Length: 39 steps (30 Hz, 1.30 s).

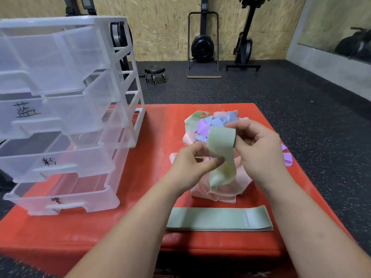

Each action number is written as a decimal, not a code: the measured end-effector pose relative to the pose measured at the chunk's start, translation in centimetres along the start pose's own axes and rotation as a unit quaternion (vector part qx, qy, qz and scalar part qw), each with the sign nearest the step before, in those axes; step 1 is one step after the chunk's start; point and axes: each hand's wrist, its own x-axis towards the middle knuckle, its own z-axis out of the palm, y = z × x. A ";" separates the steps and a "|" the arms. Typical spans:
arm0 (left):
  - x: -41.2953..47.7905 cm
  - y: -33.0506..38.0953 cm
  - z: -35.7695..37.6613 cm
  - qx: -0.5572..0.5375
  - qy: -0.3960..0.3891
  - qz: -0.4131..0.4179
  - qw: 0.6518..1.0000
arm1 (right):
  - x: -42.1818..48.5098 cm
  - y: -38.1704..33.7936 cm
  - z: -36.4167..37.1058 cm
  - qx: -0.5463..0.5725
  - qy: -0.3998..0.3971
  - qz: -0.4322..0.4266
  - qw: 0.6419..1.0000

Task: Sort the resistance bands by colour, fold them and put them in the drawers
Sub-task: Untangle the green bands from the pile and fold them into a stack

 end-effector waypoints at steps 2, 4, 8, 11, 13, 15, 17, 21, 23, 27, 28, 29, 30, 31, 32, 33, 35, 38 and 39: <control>0.1 -0.2 0.2 0.029 0.004 0.007 1.000 | 0.2 -0.5 -0.3 0.028 0.023 -0.003 0.999; 0.1 0.0 0.4 0.017 0.029 0.012 0.999 | 0.2 -0.5 -0.9 0.025 0.035 0.013 0.999; 0.3 1.0 0.0 0.036 0.088 0.068 0.993 | 0.0 -0.4 -2.5 0.003 0.065 0.016 0.998; -0.1 1.9 0.1 0.061 0.112 0.087 0.988 | -0.6 -0.8 -3.1 0.011 0.102 0.003 0.995; -0.3 2.2 0.1 0.066 0.103 0.070 0.990 | -1.1 -0.5 -3.4 0.009 0.121 0.008 0.993; -0.5 2.0 -0.4 0.050 0.036 0.027 0.998 | -1.4 0.1 -4.0 0.010 0.127 0.024 0.992; -0.9 1.2 -1.3 0.119 -0.046 -0.005 0.992 | -1.7 0.7 -4.5 0.018 0.139 0.048 0.989; -2.5 0.8 -2.3 0.264 -0.111 -0.021 0.958 | -2.6 1.1 -5.2 0.029 0.141 0.092 0.985; -3.0 1.0 -3.1 0.270 -0.100 -0.045 0.957 | -3.1 1.2 -5.6 0.025 0.137 0.109 0.984; -4.6 1.5 -4.8 0.081 -0.083 -0.150 0.982 | -3.9 1.5 -6.3 0.010 0.126 0.149 0.981; -5.2 1.6 -5.1 0.048 -0.083 -0.169 0.981 | -4.1 1.6 -6.4 0.007 0.116 0.164 0.980; -5.6 1.5 -5.4 0.035 -0.081 -0.180 0.980 | -4.4 1.7 -6.4 0.006 0.102 0.179 0.979; -6.1 1.4 -5.8 0.021 -0.078 -0.187 0.979 | -4.7 1.9 -6.5 0.005 0.089 0.191 0.978; -6.5 1.3 -6.1 0.006 -0.075 -0.192 0.978 | -4.9 2.0 -6.5 0.003 0.077 0.201 0.977; -6.9 1.1 -6.4 -0.011 -0.070 -0.199 0.978 | -5.1 2.1 -6.6 0.003 0.070 0.209 0.975; -7.2 1.1 -6.8 -0.023 -0.064 -0.199 0.978 | -5.3 2.1 -6.6 0.005 0.067 0.216 0.974; -7.7 0.9 -7.2 -0.022 -0.029 -0.181 0.983 | -5.6 2.1 -6.7 0.003 0.064 0.229 0.971; -8.5 0.9 -7.6 0.001 0.056 -0.141 0.988 | -6.4 2.3 -6.9 -0.058 0.039 0.234 0.970; -8.8 0.9 -7.7 0.016 0.079 -0.128 0.989 | -6.6 2.4 -7.0 -0.082 0.032 0.230 0.969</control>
